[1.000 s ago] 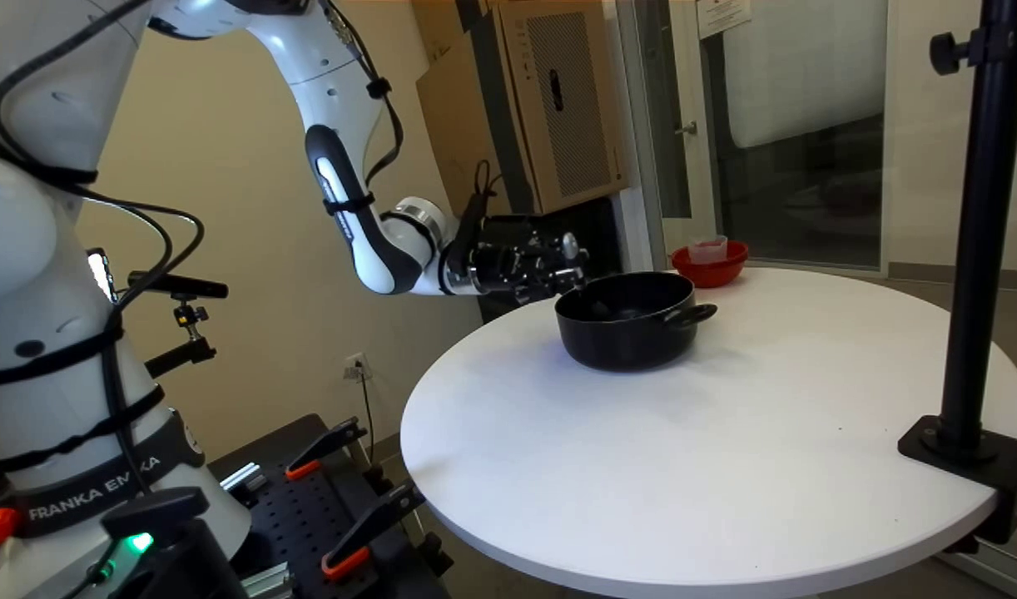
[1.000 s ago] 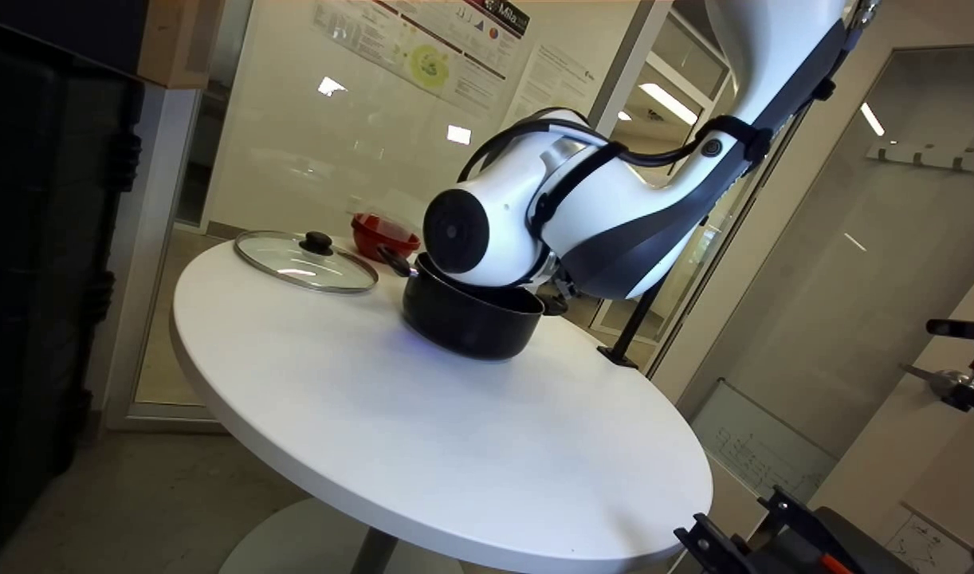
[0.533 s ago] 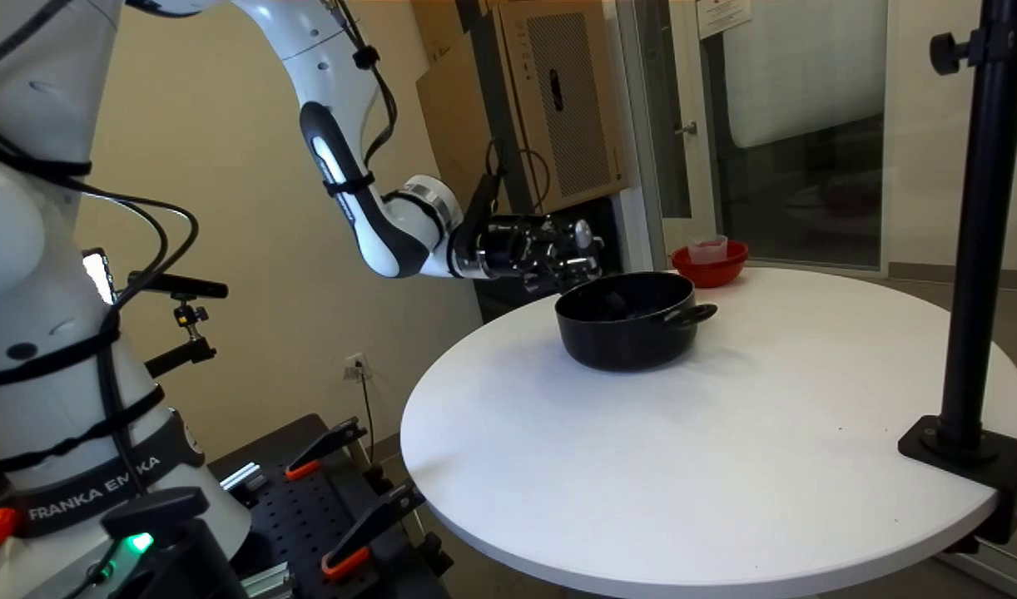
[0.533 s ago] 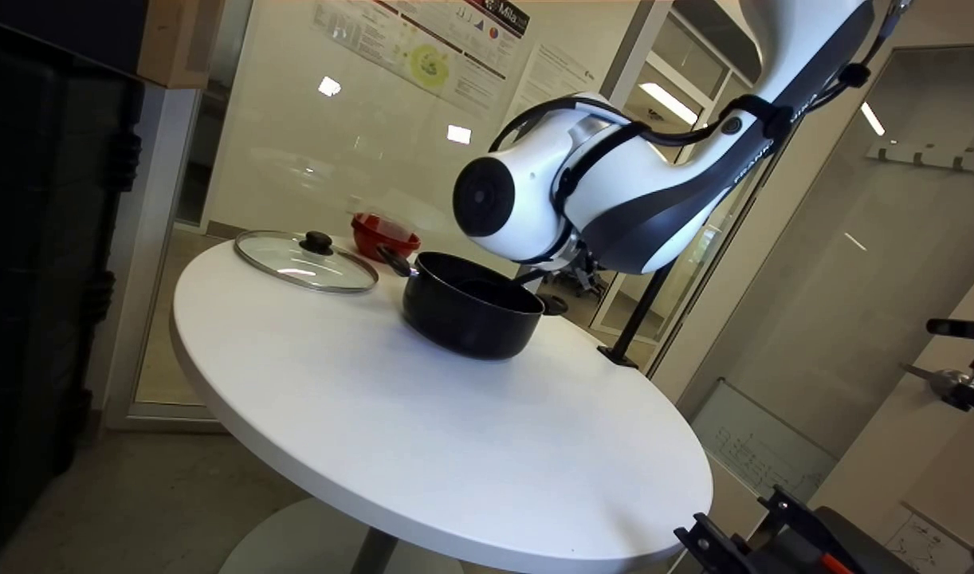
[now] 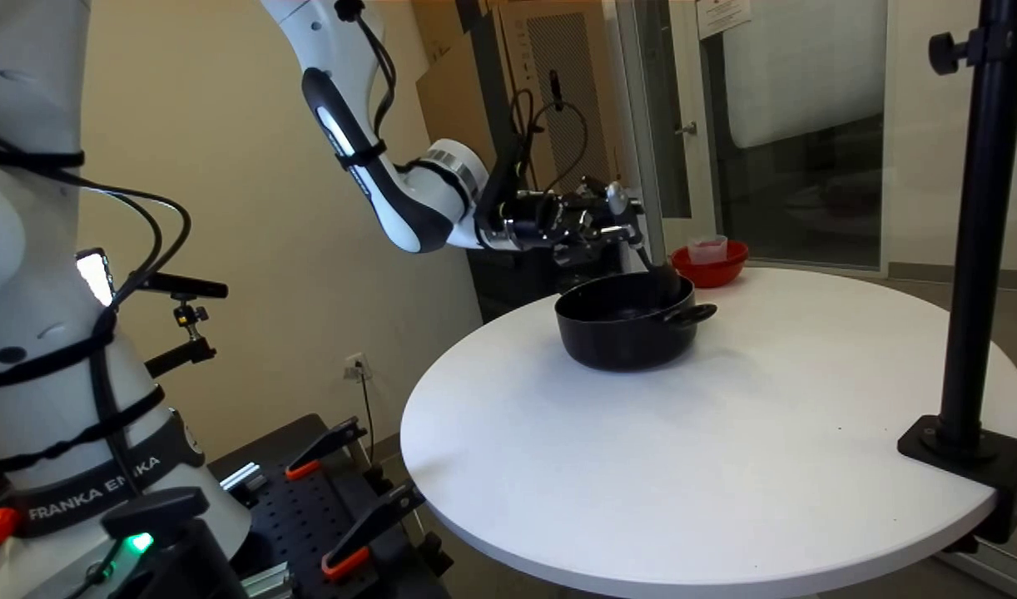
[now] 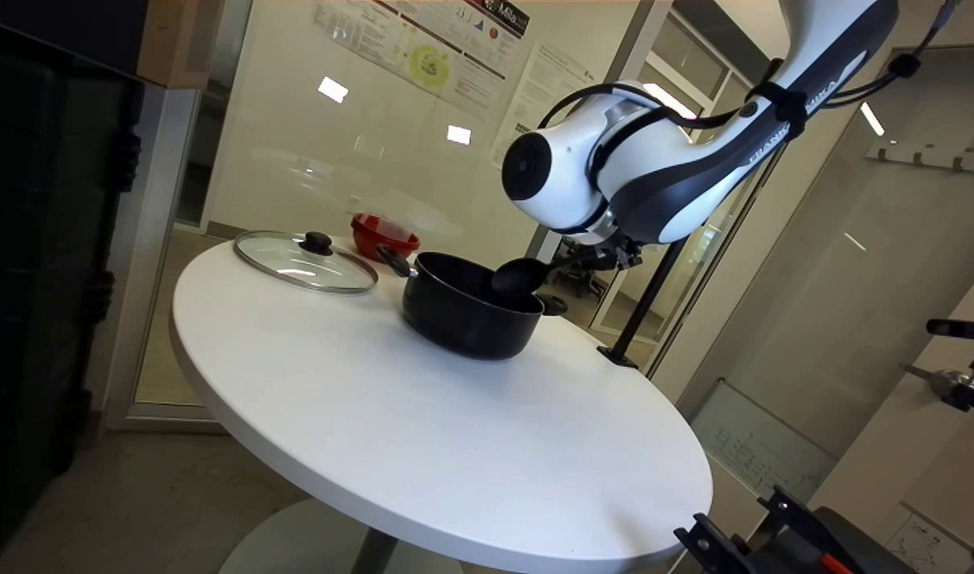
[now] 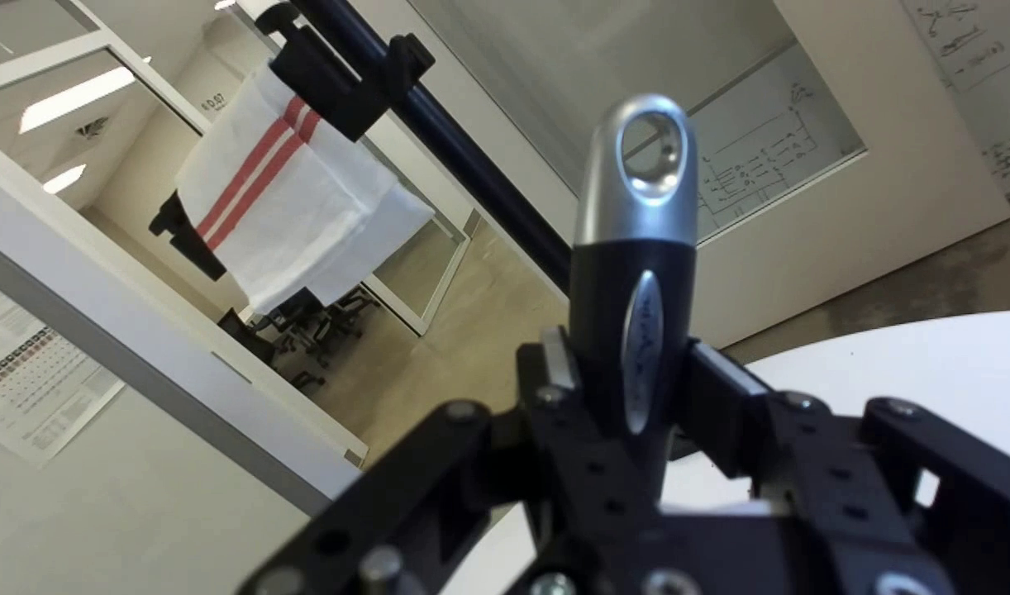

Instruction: Use the spoon to mix the contents of the pot then put it back on the table

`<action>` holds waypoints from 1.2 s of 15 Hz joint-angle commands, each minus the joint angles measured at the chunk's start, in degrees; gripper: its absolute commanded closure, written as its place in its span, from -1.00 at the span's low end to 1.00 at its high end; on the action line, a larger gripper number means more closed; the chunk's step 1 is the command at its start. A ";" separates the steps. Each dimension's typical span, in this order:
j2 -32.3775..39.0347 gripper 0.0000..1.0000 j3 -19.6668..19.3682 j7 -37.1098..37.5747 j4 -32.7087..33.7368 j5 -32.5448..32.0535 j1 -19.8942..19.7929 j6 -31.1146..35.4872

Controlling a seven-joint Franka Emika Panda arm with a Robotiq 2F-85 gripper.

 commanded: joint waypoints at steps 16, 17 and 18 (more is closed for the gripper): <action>13.30 0.84 0.98 -6.98 2.51 2.50 7.07 -11.22; 13.98 0.84 1.38 -7.08 2.64 2.35 7.54 -11.63; 14.59 0.84 1.89 -7.10 2.89 2.49 7.92 -11.76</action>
